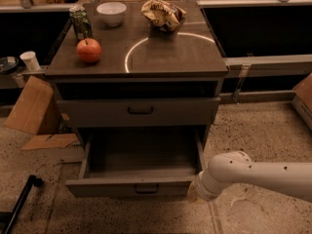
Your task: Close middle drawer
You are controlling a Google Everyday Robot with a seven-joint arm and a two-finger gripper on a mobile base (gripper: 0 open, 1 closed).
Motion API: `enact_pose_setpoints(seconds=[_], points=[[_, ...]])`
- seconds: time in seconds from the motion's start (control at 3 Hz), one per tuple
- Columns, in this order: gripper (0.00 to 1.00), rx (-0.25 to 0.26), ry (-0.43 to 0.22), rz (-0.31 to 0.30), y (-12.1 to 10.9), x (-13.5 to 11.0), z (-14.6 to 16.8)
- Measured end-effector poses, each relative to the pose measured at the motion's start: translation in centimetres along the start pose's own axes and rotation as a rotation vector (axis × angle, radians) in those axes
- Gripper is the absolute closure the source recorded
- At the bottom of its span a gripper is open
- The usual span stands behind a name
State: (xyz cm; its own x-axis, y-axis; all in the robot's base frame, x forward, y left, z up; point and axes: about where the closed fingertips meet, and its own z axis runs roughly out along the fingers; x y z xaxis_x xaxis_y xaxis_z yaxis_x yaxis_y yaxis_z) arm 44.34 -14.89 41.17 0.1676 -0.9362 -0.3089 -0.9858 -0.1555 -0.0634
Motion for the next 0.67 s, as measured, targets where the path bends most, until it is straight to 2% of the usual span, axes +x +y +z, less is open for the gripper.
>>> enact_pose_setpoints(seconds=[0.33, 0.67], points=[[1.0, 0.029, -0.01, -0.025, -1.92, -0.29, 0.96], [0.84, 0.033, -0.014, -0.023, -2.86, -0.32, 1.67]])
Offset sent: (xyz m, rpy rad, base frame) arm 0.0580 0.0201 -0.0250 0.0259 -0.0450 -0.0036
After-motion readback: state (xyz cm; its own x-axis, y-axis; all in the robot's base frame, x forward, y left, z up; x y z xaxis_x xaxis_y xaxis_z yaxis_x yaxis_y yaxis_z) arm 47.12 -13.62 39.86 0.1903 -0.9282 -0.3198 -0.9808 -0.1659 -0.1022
